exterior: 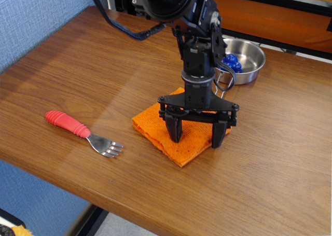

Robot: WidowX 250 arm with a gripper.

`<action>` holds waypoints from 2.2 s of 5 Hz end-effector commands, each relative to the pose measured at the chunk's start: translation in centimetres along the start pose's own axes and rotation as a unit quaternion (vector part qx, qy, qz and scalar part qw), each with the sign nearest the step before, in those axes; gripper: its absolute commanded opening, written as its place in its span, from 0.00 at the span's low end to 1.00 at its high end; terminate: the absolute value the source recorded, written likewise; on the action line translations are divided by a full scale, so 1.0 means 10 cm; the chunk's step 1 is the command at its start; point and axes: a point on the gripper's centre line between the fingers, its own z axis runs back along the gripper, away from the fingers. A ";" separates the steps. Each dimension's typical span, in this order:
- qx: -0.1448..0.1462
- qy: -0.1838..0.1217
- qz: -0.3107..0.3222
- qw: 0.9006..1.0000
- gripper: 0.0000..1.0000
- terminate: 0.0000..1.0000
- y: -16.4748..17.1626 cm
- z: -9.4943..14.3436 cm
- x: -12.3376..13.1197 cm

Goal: Move the orange cloth to the front edge of the table

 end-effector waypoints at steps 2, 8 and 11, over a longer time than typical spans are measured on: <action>-0.005 -0.010 -0.015 1.000 1.00 0.00 -0.22 0.16 -0.17; 0.059 -0.079 0.082 0.992 1.00 0.00 0.55 1.12 0.19; 0.073 -0.118 0.079 0.987 1.00 0.00 1.63 1.22 1.12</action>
